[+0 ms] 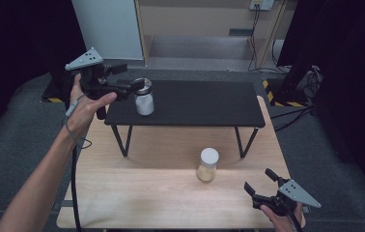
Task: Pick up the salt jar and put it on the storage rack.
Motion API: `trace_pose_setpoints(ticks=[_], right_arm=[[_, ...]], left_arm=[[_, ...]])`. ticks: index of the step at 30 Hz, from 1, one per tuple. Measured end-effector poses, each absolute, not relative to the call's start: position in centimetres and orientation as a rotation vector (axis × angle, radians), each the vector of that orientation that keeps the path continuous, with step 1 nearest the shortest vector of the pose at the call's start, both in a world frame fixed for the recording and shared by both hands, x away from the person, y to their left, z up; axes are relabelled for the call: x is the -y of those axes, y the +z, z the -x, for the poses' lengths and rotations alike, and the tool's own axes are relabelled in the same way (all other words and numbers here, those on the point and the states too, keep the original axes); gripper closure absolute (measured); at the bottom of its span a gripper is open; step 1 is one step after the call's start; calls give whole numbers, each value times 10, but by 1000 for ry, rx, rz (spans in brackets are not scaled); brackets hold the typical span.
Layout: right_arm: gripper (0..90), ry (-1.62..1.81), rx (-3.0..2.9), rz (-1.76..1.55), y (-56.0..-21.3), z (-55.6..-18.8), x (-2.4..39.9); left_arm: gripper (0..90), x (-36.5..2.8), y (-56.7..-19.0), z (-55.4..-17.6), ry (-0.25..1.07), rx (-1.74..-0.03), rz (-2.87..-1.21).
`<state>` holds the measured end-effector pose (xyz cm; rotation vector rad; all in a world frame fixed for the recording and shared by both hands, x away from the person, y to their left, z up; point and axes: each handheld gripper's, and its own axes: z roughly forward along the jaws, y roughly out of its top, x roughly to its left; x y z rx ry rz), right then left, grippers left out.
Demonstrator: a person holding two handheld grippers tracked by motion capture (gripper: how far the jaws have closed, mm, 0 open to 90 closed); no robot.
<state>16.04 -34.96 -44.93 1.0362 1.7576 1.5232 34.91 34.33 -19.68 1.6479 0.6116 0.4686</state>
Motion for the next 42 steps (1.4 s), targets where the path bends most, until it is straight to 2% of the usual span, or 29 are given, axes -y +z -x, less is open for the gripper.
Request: trace_pose_setpoints(ticks=[17,31,42], right_arm=[[53,1522,-1762,-1030,-448,-159,347],[54,1517,-1769,-1027,-448,-160,347],[54,1514,-1773,-1027,-448,-160,346]], left_arm=[[76,-352,-213,-300,468,-469,-1694],[78,-354,-248,-284,479,-434,-1794],[79,-352,-285,-281,433,-460,-1787]])
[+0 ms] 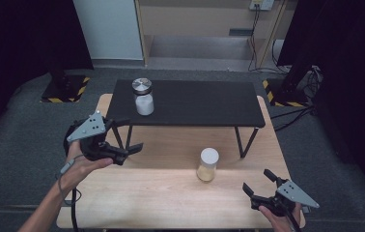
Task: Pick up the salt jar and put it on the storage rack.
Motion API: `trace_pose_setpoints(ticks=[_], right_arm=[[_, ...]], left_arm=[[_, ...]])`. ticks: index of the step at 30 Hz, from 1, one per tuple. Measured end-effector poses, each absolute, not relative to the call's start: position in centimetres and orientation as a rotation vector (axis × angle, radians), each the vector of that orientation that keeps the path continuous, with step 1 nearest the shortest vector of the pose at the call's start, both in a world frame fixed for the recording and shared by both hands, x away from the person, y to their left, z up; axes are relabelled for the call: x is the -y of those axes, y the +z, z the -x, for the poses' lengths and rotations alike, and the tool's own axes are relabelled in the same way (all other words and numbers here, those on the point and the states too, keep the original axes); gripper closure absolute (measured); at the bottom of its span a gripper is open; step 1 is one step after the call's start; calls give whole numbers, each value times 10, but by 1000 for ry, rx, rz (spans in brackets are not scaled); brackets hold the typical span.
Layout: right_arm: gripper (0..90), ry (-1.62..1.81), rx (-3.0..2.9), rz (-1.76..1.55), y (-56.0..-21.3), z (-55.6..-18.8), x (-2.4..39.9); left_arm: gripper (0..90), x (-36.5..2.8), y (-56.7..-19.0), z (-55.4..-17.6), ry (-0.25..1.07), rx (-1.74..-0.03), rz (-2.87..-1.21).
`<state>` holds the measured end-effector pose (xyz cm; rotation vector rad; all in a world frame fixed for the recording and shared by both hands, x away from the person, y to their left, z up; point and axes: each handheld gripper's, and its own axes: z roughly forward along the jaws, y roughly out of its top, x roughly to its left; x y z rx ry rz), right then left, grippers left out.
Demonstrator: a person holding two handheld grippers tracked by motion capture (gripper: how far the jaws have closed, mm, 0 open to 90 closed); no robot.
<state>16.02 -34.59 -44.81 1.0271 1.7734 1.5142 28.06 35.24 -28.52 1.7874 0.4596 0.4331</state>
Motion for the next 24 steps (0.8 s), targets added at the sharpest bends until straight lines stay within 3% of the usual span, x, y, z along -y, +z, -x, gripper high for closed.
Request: trace_pose_setpoints(ticks=[24], right_arm=[[55,1514,-1775,-1024,-448,-159,346]], left_arm=[[77,-347,-350,-259,474,-460,-1810]])
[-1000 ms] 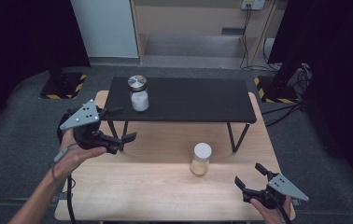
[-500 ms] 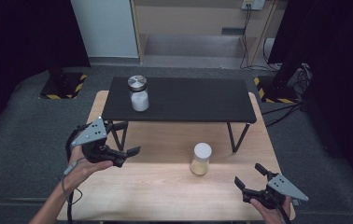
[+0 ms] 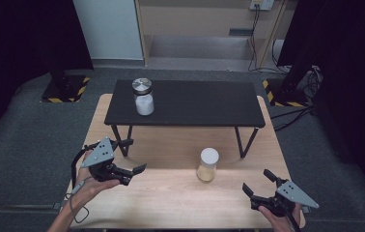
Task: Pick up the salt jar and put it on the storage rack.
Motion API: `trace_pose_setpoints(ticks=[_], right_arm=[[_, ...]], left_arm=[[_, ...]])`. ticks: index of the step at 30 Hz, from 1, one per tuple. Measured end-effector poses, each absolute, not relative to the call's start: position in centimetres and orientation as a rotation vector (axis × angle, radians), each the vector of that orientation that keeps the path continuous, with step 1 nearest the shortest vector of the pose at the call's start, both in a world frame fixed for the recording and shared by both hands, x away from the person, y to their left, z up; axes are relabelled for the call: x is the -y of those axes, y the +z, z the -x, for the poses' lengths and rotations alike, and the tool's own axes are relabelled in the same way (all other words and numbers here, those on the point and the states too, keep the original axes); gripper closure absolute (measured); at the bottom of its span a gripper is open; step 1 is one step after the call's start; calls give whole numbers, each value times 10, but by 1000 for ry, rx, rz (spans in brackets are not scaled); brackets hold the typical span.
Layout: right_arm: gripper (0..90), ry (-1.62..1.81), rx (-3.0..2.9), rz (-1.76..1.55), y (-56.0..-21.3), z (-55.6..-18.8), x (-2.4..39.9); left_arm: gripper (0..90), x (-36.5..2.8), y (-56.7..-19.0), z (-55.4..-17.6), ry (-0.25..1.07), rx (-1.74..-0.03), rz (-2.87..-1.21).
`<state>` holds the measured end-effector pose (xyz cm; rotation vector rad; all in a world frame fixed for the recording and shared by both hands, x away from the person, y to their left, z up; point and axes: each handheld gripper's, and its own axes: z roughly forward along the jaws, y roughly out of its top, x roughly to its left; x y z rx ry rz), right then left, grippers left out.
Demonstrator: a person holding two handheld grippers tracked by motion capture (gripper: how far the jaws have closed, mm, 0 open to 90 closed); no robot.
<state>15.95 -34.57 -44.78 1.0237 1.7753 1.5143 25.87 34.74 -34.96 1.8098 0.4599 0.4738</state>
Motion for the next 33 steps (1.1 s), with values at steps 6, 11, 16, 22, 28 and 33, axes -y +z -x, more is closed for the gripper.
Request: trace_pose_setpoints(ticks=[6,11,16,22,28,33], right_arm=[[54,1512,-1775,-1024,-448,-159,345],[55,1513,-1775,-1024,-448,-159,345],[55,1511,-1777,-1025,-448,-159,345],[55,1512,-1778,-1027,-448,-159,345],[55,1512,-1777,-1026,-448,-159,345],[55,1512,-1775,-1023,-448,-159,345]], left_arm=[[77,-347,-363,-249,505,-504,-1768],[74,-348,-375,-242,534,-576,-1724],[61,-352,-384,-237,569,-633,-1675],[56,-357,-393,-231,598,-690,-1627],[41,-359,-400,-225,625,-738,-1593],[31,-360,-405,-219,662,-777,-1583]])
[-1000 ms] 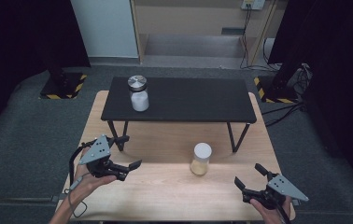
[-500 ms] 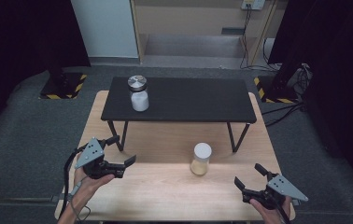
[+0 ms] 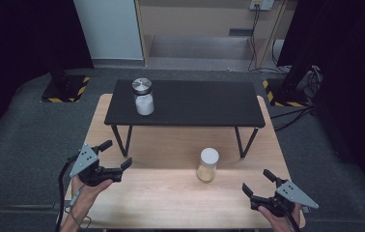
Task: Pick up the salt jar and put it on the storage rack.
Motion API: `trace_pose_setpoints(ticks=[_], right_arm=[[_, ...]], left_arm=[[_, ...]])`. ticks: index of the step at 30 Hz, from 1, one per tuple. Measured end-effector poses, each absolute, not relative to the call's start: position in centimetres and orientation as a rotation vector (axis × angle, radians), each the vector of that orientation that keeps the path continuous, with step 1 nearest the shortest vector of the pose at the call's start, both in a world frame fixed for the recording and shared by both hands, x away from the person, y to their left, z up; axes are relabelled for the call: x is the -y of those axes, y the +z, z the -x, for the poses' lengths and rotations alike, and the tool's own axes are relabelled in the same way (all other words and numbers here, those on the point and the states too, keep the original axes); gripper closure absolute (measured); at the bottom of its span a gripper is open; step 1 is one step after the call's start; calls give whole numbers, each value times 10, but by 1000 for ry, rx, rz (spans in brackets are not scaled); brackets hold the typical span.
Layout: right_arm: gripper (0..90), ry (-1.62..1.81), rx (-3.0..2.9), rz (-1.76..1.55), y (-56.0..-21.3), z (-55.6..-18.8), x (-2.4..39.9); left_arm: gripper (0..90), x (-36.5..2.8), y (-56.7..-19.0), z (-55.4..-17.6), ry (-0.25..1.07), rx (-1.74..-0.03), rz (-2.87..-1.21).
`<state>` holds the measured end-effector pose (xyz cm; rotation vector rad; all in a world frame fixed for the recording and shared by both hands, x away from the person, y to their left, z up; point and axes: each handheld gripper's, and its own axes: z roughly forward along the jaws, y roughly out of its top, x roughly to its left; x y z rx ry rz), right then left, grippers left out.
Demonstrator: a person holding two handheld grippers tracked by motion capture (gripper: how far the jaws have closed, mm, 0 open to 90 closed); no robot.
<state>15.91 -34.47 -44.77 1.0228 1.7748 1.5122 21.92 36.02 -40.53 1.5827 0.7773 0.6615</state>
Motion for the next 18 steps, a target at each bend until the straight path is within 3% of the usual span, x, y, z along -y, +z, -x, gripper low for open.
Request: trace_pose_setpoints(ticks=[18], right_arm=[[53,1513,-1770,-1023,-448,-159,345]], left_arm=[[6,-370,-419,-211,668,-807,-1580]])
